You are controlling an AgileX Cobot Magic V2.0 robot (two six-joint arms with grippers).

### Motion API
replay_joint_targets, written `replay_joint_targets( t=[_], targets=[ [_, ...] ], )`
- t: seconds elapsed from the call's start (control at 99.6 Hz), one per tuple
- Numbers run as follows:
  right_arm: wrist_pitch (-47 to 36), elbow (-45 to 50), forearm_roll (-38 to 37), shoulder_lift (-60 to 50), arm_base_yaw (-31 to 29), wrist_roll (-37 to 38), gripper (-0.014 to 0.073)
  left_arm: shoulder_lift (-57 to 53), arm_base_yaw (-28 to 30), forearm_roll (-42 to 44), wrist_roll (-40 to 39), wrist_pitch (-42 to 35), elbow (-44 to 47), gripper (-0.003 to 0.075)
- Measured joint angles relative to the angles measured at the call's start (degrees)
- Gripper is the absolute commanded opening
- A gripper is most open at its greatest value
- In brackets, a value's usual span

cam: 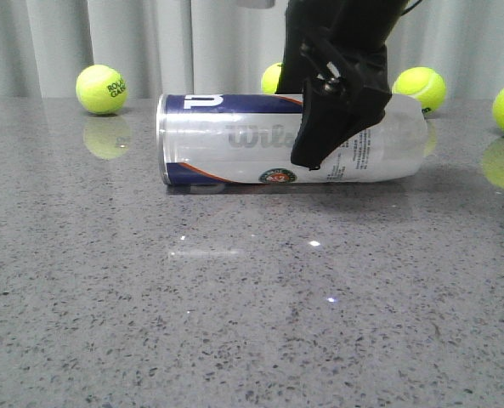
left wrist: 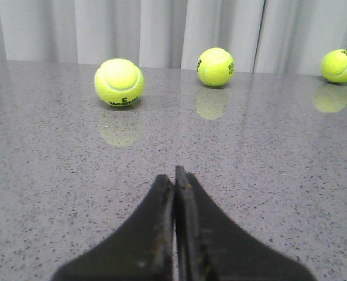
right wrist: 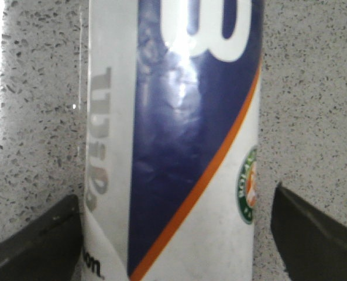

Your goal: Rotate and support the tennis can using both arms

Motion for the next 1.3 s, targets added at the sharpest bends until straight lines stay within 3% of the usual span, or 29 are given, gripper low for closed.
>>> replay_joint_targets(
  t=[0.191, 0.261, 0.331, 0.452, 0.522, 0.693, 1.004, 1.295],
  targets=[
    [2.92, 0.0, 0.0, -3.76, 0.0, 0.0, 0.064, 0.0, 0.0, 0.0, 0.0, 0.0, 0.0, -0.0018],
    [5.29, 0.0, 0.0, -5.86, 0.0, 0.0, 0.0584, 0.0, 0.0, 0.0, 0.0, 0.0, 0.0, -0.0018],
    [9.42, 0.0, 0.13, -7.88, 0.0, 0.97, 0.0435, 0.0, 0.0, 0.0, 0.0, 0.0, 0.0, -0.0018],
    [15.73, 0.0, 0.24, -9.74, 0.0, 5.18, 0.0075, 0.0, 0.0, 0.0, 0.0, 0.0, 0.0, -0.0018],
    [18.7, 0.0, 0.24, -9.99, 0.0, 8.54, -0.0074, 0.0, 0.0, 0.0, 0.0, 0.0, 0.0, -0.0018],
    [22.81, 0.0, 0.33, -10.01, 0.0, 18.26, -0.006, 0.0, 0.0, 0.0, 0.0, 0.0, 0.0, -0.0018],
    [23.57, 0.44, 0.46, -11.48, -0.69, 58.26, -0.006, 0.0, 0.0, 0.0, 0.0, 0.0, 0.0, -0.0018],
    [16.53, 4.84, 0.59, -21.97, -0.69, 71.42, -0.006, 0.0, 0.0, 0.0, 0.0, 0.0, 0.0, -0.0018]
  ],
)
